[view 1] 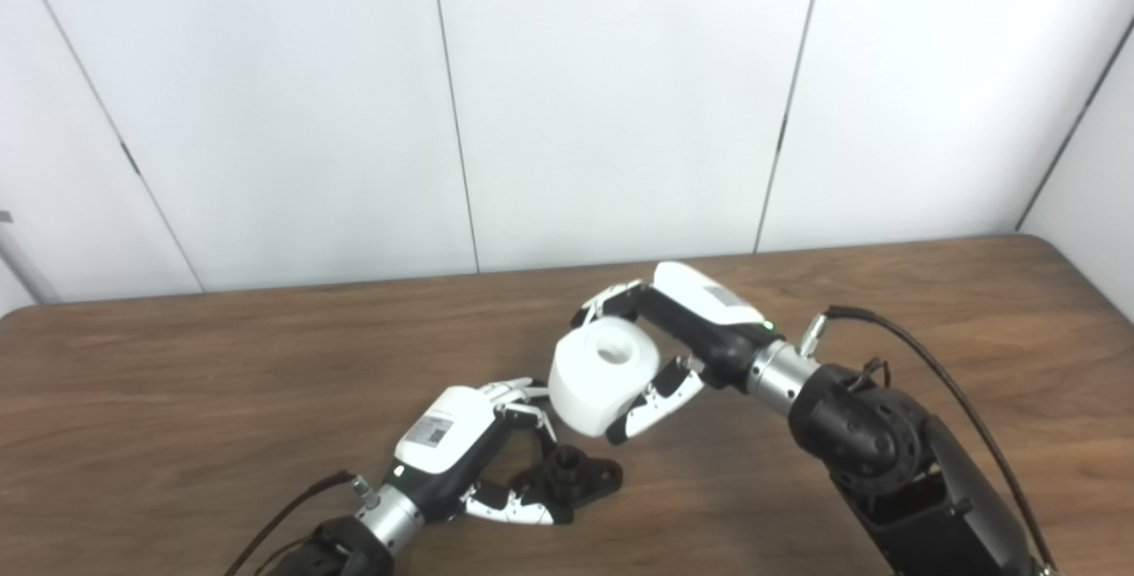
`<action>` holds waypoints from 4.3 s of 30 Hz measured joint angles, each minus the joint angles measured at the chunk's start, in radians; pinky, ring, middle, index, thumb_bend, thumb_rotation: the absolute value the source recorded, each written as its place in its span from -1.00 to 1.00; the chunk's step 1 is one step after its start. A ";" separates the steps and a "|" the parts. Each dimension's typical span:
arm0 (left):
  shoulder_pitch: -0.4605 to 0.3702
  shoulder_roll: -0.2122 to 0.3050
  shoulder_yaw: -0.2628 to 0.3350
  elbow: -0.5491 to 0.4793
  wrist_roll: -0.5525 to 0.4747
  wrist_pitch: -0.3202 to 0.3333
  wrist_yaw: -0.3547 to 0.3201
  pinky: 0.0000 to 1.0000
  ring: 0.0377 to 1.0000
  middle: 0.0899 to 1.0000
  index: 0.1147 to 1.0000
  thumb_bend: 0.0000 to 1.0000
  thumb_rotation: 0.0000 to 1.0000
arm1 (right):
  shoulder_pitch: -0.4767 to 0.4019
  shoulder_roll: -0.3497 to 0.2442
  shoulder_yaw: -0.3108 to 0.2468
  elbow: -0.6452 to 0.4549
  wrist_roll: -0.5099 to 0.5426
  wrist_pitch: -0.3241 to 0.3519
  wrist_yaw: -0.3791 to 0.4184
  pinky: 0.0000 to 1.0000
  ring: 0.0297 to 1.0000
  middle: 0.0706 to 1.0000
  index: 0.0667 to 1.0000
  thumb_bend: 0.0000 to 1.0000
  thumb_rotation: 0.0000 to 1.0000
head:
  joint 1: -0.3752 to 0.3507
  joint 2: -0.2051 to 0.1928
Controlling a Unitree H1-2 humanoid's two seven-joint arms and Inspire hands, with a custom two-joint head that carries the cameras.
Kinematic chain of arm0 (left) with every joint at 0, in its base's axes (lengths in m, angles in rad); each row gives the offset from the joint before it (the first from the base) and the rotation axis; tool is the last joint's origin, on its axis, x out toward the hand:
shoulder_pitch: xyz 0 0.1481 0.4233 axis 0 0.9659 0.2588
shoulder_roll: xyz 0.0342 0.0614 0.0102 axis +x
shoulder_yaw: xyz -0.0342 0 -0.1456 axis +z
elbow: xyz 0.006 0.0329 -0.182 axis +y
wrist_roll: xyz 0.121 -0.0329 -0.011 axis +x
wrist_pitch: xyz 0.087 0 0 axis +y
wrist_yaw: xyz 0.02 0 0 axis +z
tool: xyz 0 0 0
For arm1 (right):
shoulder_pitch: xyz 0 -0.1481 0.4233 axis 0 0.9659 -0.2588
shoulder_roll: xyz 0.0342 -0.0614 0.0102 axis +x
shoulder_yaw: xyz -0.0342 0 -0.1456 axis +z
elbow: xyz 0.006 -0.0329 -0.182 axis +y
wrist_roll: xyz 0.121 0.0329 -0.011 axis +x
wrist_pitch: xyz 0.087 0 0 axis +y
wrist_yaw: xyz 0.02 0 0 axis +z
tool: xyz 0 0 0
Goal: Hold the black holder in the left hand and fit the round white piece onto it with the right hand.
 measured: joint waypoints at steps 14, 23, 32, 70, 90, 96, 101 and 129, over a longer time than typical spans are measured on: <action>0.005 -0.009 -0.003 -0.016 0.000 0.033 -0.004 0.70 0.76 0.63 -0.17 0.05 -0.89 | 0.009 0.009 0.038 0.068 -0.030 -0.071 0.007 0.34 0.49 0.44 -0.12 0.05 -0.73 | 0.012 0.017; 0.004 -0.010 -0.006 -0.017 0.000 0.037 -0.003 0.71 0.77 0.63 -0.17 0.05 -0.88 | 0.009 0.007 0.048 0.074 -0.052 -0.098 0.024 0.33 0.51 0.44 -0.12 0.05 -0.73 | 0.017 0.021; 0.008 -0.011 -0.006 -0.024 0.000 0.048 -0.004 0.71 0.76 0.63 -0.17 0.05 -0.89 | 0.001 0.004 0.052 0.093 -0.052 -0.133 0.042 0.25 0.48 0.43 -0.12 0.05 -0.73 | 0.021 0.031; 0.019 -0.019 -0.011 -0.047 -0.001 0.084 -0.003 0.67 0.77 0.62 -0.17 0.05 -0.88 | -0.029 -0.047 0.075 0.095 -0.059 -0.196 0.082 0.25 0.50 0.43 -0.12 0.05 -0.73 | 0.046 0.071; 0.023 -0.024 -0.012 -0.053 -0.002 0.094 -0.004 0.68 0.79 0.62 -0.17 0.05 -0.89 | -0.026 -0.019 0.097 0.108 -0.068 -0.213 0.057 0.29 0.51 0.42 -0.12 0.05 -0.73 | 0.054 0.078; 0.023 -0.025 -0.012 -0.053 -0.002 0.096 -0.004 0.69 0.78 0.63 -0.17 0.05 -0.88 | -0.026 -0.011 0.099 0.123 -0.074 -0.211 0.054 0.29 0.51 0.43 -0.12 0.05 -0.74 | 0.057 0.078; 0.023 -0.025 -0.013 -0.055 -0.002 0.098 -0.004 0.67 0.76 0.62 -0.17 0.05 -0.88 | -0.025 -0.010 0.096 0.139 -0.069 -0.202 0.056 0.25 0.52 0.43 -0.12 0.05 -0.73 | 0.054 0.075; 0.020 -0.026 -0.015 -0.055 -0.001 0.098 -0.003 0.68 0.75 0.62 -0.17 0.05 -0.88 | -0.078 -0.048 0.025 0.057 -0.031 -0.085 0.183 0.35 0.63 0.79 1.00 0.97 -0.45 | 0.055 0.077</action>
